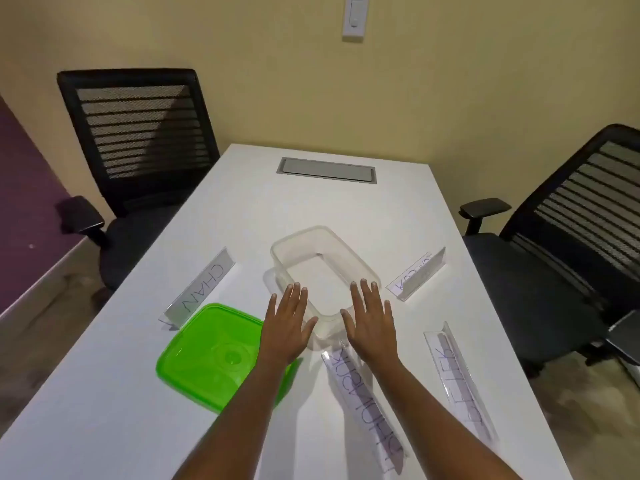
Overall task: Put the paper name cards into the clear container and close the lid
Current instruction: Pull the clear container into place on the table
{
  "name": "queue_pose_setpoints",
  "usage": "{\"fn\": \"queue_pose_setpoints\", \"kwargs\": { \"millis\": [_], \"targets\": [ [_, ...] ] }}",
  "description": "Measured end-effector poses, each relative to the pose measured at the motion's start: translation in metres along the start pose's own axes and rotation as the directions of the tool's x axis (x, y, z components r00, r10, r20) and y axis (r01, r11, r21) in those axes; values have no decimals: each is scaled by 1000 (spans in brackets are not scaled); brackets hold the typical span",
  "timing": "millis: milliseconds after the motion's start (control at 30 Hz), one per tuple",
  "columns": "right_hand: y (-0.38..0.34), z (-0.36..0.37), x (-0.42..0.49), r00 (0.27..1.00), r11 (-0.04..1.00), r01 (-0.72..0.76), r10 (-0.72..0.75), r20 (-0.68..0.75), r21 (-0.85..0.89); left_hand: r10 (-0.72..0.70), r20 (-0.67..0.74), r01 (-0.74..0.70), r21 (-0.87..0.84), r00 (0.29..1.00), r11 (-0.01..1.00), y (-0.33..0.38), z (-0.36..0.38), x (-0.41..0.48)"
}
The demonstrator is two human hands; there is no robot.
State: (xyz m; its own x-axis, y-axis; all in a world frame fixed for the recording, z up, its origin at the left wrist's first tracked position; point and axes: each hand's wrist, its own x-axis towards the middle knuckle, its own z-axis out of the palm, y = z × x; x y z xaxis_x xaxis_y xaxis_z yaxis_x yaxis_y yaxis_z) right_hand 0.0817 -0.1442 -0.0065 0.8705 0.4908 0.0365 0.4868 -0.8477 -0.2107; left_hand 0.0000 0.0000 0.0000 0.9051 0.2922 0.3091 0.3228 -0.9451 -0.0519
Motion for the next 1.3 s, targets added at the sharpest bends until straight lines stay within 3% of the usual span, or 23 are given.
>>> {"fn": "queue_pose_setpoints", "kwargs": {
  "millis": [200, 433, 700, 833, 1000, 1300],
  "targets": [
    [1, 21, -8, 997, 1000, 8, -7, 76, -4, 49, 79, -46, -34, 996, 998, 2, 8, -6],
    [2, 26, -6, 998, 999, -7, 4, 57, 48, 31, 101, -26, -53, 994, 998, 1, 11, -7],
    [3, 18, -6, 1000, 958, -23, 27, -8, 287, 71, 88, -62, -104, 994, 993, -9, 16, 5],
    [-2, 11, -2, 977, 841, -185, 211, 6, 508, 16, 232, 37, -221, 972, 975, -22, 21, 21],
    [-6, 6, 13, 894, 632, -415, 418, 162, 655, -71, 232, 138, -286, 970, 948, -37, 25, 49],
    [5, 8, 31, 824, 411, -518, 474, 310, 750, -226, 432, 420, -431, 873, 799, -53, 25, 103]
  ]
}}
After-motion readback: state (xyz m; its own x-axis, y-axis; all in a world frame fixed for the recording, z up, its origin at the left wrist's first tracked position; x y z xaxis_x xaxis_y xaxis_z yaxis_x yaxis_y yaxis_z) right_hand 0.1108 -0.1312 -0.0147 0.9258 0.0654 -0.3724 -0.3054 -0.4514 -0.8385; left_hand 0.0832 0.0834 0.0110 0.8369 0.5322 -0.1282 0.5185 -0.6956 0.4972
